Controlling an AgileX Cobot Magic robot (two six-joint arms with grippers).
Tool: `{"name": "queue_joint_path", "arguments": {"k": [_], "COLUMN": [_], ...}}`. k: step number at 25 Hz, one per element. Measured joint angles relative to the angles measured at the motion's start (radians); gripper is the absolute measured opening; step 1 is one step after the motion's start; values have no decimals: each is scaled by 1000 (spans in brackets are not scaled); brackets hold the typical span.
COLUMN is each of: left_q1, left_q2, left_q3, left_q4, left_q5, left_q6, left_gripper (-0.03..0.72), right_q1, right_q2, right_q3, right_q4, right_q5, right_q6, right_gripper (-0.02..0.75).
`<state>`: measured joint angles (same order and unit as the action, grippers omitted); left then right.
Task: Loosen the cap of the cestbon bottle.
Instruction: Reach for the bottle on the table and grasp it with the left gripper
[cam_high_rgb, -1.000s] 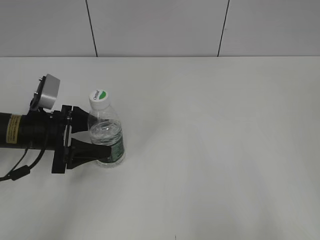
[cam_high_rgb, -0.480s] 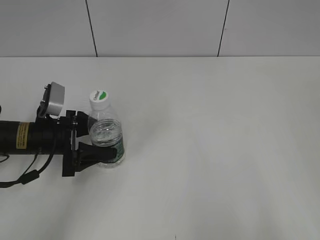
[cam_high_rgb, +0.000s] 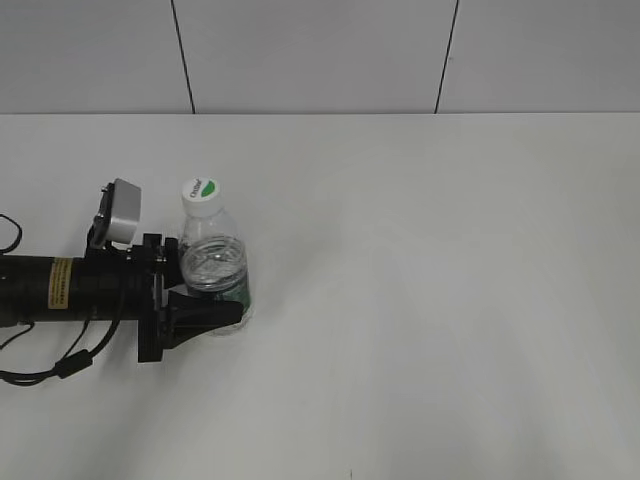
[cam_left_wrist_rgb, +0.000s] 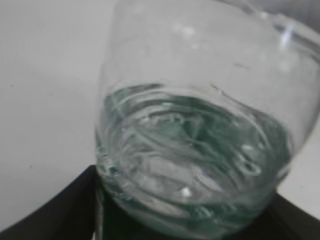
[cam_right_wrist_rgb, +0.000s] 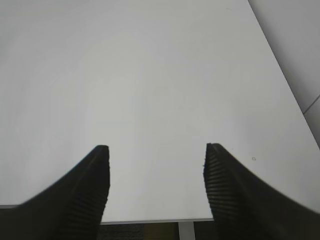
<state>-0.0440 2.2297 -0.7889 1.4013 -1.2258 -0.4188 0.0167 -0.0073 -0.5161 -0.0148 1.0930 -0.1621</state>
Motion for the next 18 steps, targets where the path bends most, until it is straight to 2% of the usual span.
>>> {"name": "queue_joint_path", "arguments": {"k": [8,18], "left_q1": [-57,-61], "left_q2": [8,8], "left_q3": [-12,-12], "left_q4": [-19,-20], "left_q5": [0,1], "left_q6": [3,3], "left_gripper": [462,459], "right_q1": [0,0], "right_q2": [0,0], "right_q3": [0,0], "right_q4": [2,3], "right_q5": [0,0], "right_q6": [0,0], "right_gripper": [457,457]}}
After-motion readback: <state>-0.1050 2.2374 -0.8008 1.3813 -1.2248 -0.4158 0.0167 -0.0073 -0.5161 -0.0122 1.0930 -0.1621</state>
